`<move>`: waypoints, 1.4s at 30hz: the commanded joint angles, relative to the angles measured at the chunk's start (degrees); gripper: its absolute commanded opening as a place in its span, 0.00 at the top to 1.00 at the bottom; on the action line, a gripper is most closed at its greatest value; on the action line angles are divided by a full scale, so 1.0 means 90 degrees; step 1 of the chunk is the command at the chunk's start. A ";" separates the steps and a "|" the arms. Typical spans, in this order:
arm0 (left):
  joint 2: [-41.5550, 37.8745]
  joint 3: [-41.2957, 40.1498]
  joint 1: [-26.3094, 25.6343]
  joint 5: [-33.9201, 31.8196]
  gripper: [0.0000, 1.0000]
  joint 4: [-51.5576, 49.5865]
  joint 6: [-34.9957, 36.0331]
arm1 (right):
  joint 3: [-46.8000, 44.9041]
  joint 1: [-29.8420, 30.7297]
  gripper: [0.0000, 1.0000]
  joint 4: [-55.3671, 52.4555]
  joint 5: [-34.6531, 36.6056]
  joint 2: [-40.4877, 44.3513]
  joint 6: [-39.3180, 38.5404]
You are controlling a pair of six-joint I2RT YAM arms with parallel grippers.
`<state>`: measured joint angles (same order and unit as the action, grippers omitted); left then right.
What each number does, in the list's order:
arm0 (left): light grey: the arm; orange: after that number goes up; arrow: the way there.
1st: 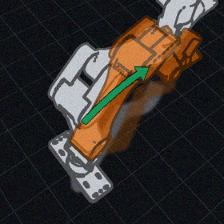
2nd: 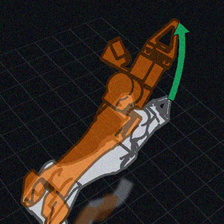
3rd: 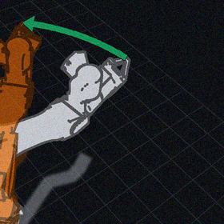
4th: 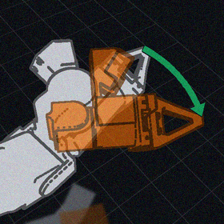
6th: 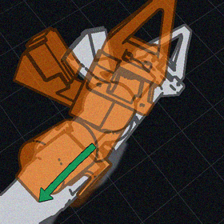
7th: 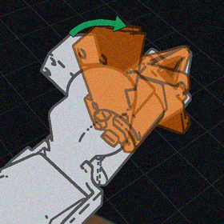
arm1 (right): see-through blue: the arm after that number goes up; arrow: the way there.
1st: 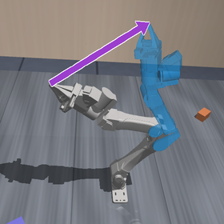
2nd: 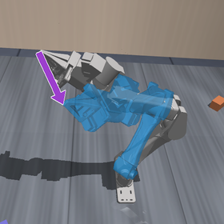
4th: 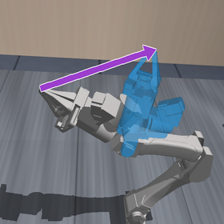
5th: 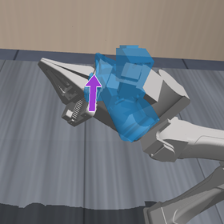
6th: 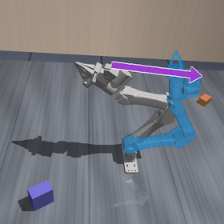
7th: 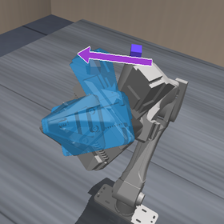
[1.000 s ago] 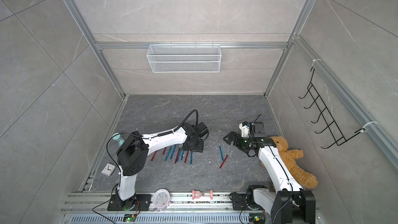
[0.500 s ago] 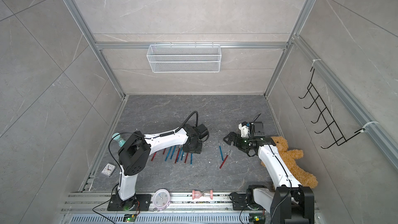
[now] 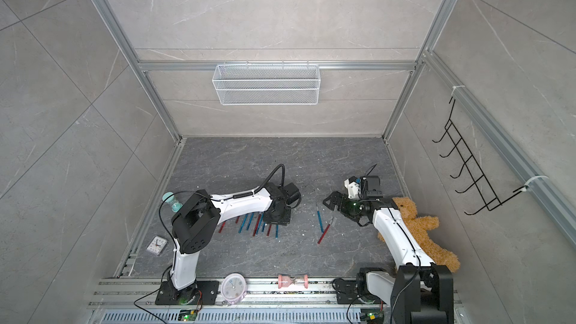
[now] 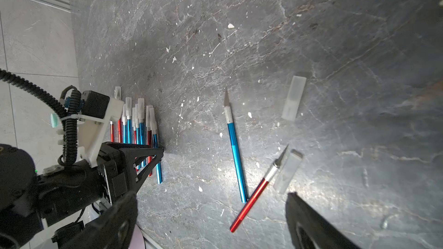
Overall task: Remove protective caps from carving knives
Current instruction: Pick up the carving knife from the center of the board.
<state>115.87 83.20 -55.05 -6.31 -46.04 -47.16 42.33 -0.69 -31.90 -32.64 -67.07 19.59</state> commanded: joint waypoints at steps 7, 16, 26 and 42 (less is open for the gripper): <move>0.0240 -0.0016 0.0003 0.0124 0.65 0.0016 0.0015 | -0.0074 -0.0046 0.05 -0.0039 -0.0023 0.0159 -0.0185; 0.0259 -0.0157 0.0013 0.0208 0.81 0.0138 0.0035 | -0.0074 -0.0060 0.05 -0.0049 0.0004 0.0147 -0.0214; 0.0269 -0.0096 0.0013 0.0300 0.87 0.0218 0.0245 | -0.0103 -0.0070 0.05 -0.0039 0.0023 0.0200 -0.0195; -0.0226 0.0033 0.0023 0.1047 0.95 0.0790 0.0958 | 0.0111 -0.0070 0.07 -0.0189 -0.0138 0.0290 -0.0169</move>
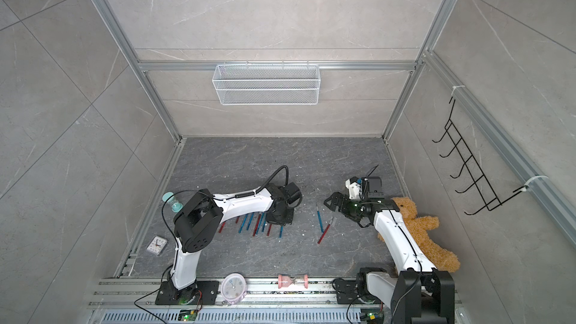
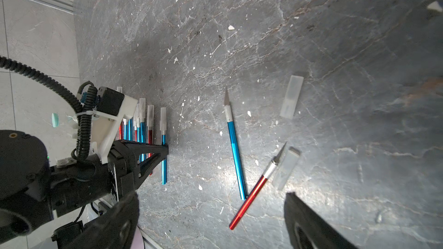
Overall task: Remove protective caps from carving knives
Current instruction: Pick up the carving knife from the center of the board, then remove the protective sleeve from the carving knife.
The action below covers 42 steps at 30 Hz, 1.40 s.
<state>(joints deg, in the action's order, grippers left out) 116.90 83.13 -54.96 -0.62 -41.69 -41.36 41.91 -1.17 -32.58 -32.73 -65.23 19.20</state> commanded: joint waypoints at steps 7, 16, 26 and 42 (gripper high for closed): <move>-0.0841 -0.0318 0.0183 0.1295 0.96 0.1188 0.0626 | 0.0085 -0.0017 0.10 0.0365 -0.0521 -0.0094 0.0182; -0.1075 -0.0468 0.0345 0.2260 0.96 0.1929 0.0877 | -0.0050 0.0328 0.13 0.1167 -0.0820 -0.0389 0.0738; -0.1019 -0.0341 0.0354 0.2523 0.96 0.2028 0.0860 | 0.0084 0.1375 0.18 0.2171 -0.0459 -0.1138 0.1349; -0.1074 -0.0331 0.0352 0.2524 0.96 0.2069 0.0831 | 0.0294 0.1994 0.45 0.3201 -0.0228 -0.2211 0.1927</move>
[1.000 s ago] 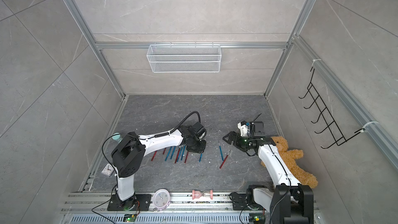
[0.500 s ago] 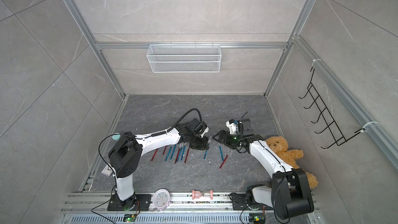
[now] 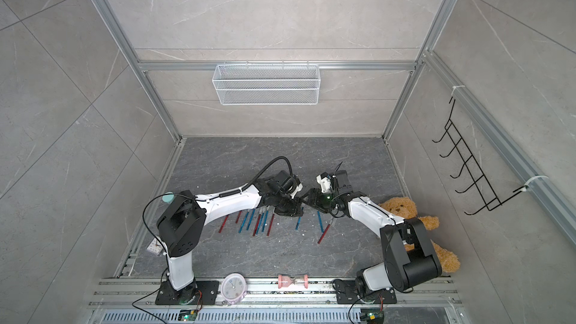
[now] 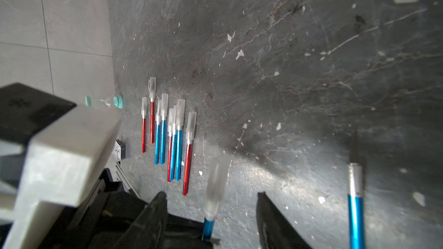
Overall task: Remove protective caps from carving knives
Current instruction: Remove the protective sleeve from the carving knife.
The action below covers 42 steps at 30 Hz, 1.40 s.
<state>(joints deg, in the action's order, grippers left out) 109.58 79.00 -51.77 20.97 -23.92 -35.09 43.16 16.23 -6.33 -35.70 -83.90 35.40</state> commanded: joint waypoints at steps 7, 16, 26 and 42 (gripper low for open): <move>-0.0300 0.0119 -0.0009 0.0109 0.96 0.0095 0.0139 | 0.0146 0.0139 0.59 0.0507 0.0200 -0.0306 0.0281; -0.0339 0.0109 -0.0012 0.0111 0.96 0.0104 0.0140 | 0.0115 0.0186 0.71 0.0600 0.0422 -0.0375 0.0361; -0.0337 0.0118 -0.0020 0.0141 0.96 0.0081 0.0131 | 0.0001 0.0189 0.79 0.0817 0.0519 -0.0414 0.0515; -0.0338 0.0099 -0.0039 0.0154 0.96 -0.0068 0.0184 | 0.0043 0.0189 0.87 0.0909 0.0626 -0.0395 0.0589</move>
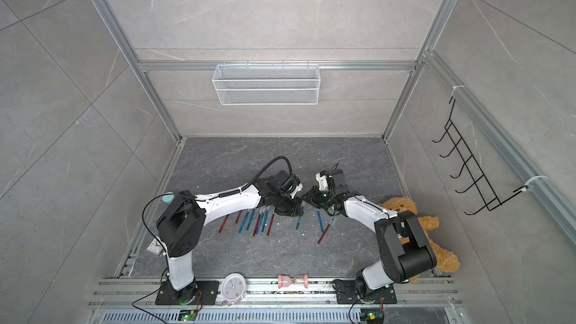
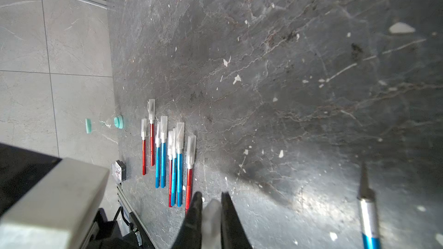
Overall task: Remove protective caps from carving knives
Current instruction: Remove the protective sleeve from the carving knife.
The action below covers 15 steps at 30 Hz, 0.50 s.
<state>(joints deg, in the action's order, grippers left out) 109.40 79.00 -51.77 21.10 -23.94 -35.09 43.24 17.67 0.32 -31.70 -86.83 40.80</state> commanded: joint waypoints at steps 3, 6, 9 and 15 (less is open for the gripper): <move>-0.0317 0.0104 -0.0065 0.0165 0.96 -0.0127 0.0216 | 0.0114 0.0029 0.87 0.0151 0.0211 -0.0079 -0.0002; -0.0299 0.0082 -0.0068 0.0209 0.96 -0.0167 0.0251 | 0.0207 0.0038 0.88 0.0142 0.0251 -0.0098 -0.0002; -0.0305 0.0032 -0.0081 0.0213 0.96 -0.0168 0.0253 | 0.0311 0.0034 0.88 0.0104 0.0290 -0.0135 -0.0011; -0.0348 -0.0018 -0.0088 0.0214 0.96 -0.0176 0.0269 | 0.0459 0.0021 0.90 0.0057 0.0407 -0.0172 -0.0021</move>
<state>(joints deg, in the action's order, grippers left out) 109.40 79.00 -51.75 20.49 -23.75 -34.70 44.82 18.00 -0.62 -30.83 -87.66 40.77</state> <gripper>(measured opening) 0.077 0.108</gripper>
